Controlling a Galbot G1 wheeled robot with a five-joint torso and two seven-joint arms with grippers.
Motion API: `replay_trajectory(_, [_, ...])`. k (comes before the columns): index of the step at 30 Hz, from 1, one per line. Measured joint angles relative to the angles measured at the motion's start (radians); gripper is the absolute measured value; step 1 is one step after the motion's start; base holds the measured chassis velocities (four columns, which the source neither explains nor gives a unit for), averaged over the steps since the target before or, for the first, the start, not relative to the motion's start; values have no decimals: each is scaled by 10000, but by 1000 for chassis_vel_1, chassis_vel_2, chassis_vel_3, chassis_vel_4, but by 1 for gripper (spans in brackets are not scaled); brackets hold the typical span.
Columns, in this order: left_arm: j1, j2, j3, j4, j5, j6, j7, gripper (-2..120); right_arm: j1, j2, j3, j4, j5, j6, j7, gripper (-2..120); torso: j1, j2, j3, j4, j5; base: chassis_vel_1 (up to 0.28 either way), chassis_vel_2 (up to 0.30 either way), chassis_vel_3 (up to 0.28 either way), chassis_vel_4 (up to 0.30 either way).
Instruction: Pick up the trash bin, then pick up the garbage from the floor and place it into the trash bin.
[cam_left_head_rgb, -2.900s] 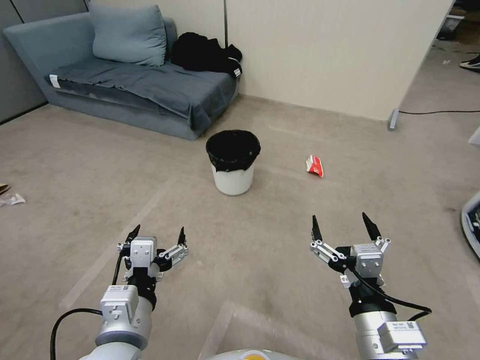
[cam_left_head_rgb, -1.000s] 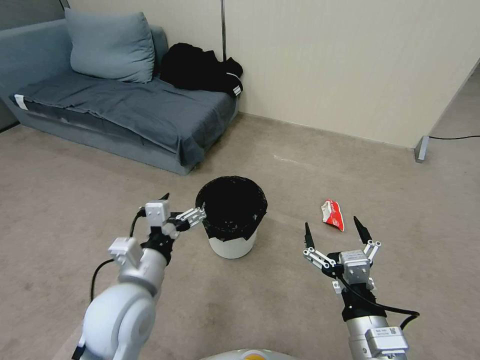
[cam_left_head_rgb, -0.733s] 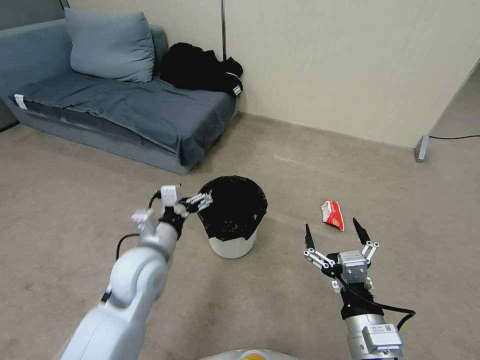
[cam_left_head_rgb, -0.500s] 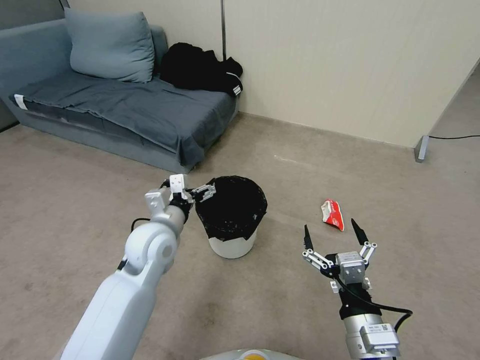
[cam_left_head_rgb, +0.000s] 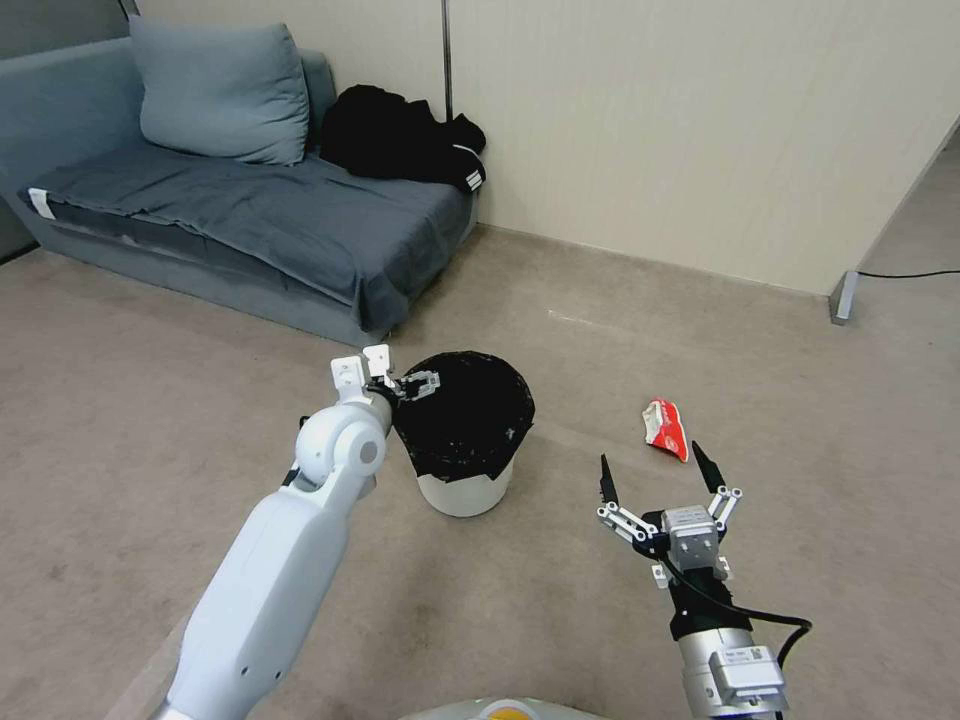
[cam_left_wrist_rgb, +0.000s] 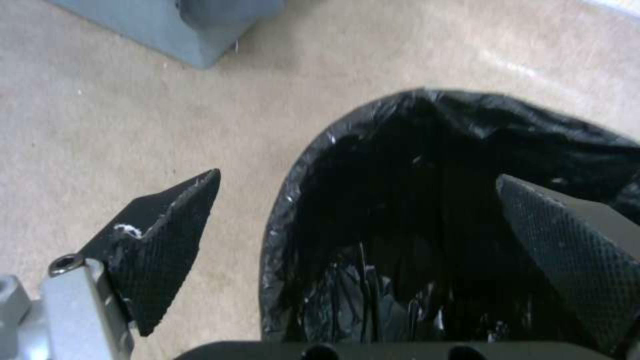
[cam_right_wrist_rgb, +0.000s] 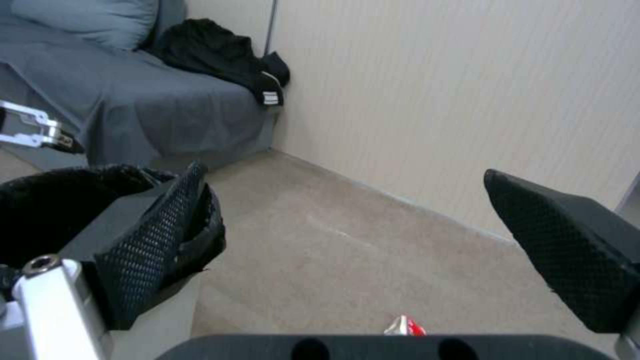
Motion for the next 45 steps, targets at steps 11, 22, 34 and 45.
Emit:
replay_trajectory(11, [-278, -188, 111, 572, 7, 241, -830, 100, 23, 0, 4, -109, 0, 67, -29, 100, -1, 0, -1, 1, 0, 0, 0, 0, 0])
replay_trajectory(22, [-681, -393, 46, 1489, 69, 229, -974, 100, 39, 0, -17, -158, 0, 90, -65, 100, -1, 0, 0, 1, 0, 0, 0, 0, 0])
replay_trajectory(34, [-960, -674, 381, 2206, 130, 214, -732, 100, 23, 0, -28, -136, -34, 94, -67, 100, -1, -1, -1, 0, 0, 0, 0, 0, 0])
replay_trajectory(45, [-765, -727, 613, 2350, 294, 203, -607, 82, 26, 0, -35, -150, -43, 95, -68, 100, 0, 0, -1, 0, -1, 0, 0, 0, 0])
